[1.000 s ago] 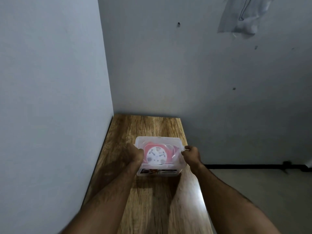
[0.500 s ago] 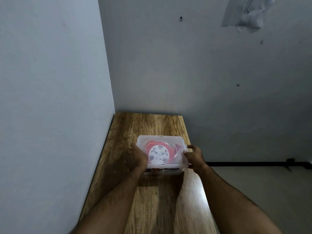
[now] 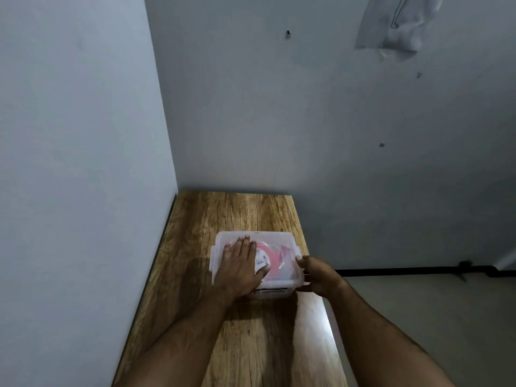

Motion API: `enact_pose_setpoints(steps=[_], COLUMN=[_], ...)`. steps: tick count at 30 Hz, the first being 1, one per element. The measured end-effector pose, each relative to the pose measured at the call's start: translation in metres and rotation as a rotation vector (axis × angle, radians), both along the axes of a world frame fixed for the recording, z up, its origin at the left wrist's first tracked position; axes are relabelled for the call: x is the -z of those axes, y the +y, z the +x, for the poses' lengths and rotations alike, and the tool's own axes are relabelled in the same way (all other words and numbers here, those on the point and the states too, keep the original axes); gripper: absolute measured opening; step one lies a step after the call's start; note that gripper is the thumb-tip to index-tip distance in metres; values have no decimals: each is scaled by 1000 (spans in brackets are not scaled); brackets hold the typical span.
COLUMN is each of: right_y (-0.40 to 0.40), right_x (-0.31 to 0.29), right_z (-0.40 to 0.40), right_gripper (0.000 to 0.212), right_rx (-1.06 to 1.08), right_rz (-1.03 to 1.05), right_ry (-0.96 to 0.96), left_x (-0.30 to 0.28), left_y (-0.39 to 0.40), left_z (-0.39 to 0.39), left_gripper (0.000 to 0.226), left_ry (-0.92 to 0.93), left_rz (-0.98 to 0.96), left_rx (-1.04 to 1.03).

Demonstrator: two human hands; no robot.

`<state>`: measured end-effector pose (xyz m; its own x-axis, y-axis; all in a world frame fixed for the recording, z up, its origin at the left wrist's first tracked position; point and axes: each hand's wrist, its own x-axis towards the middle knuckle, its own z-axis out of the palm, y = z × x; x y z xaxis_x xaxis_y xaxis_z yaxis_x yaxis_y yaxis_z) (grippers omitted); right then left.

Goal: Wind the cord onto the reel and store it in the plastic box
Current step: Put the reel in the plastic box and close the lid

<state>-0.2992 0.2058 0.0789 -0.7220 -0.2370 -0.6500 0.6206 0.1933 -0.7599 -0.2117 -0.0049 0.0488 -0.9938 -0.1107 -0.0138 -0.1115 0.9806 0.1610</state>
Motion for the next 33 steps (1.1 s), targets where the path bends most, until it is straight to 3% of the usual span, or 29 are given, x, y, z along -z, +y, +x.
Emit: enact_pose_setpoints(steps=[3, 6, 10, 12, 14, 19, 23, 27, 30, 33], right_y=[1, 1, -2, -4, -6, -8, -19, -24, -31, -51], right_x=[-1, -2, -2, -3, -4, 0, -7, -10, -10, -4], right_z=[-3, -5, -10, -9, -9, -10, -7, -4, 6, 19], right_gripper=[26, 28, 37, 29, 18, 21, 9, 6, 25, 52], right_rx=[-8, 27, 82, 87, 70, -3, -81, -135, -231, -451], right_rz=[-5, -2, 67, 114, 182, 446, 713, 798, 857, 760], right_ry=[-32, -37, 72, 154, 267, 492, 653, 704, 1025, 1289], left_x=[2, 4, 1, 1, 2, 5, 4, 3, 6, 1], left_y=[0, 0, 2, 2, 1, 1, 1, 1, 1, 1], left_z=[1, 1, 2, 2, 2, 1, 0, 0, 1, 7], left_gripper=[112, 117, 110, 105, 103, 101, 87, 94, 102, 97], left_ry=[15, 28, -7, -13, -10, -14, -28, -33, -11, -16], left_rz=[-42, -57, -52, -55, -68, -66, -52, -65, -58, -77], left_rx=[12, 15, 3, -1, -3, -13, -19, -10, -5, 18])
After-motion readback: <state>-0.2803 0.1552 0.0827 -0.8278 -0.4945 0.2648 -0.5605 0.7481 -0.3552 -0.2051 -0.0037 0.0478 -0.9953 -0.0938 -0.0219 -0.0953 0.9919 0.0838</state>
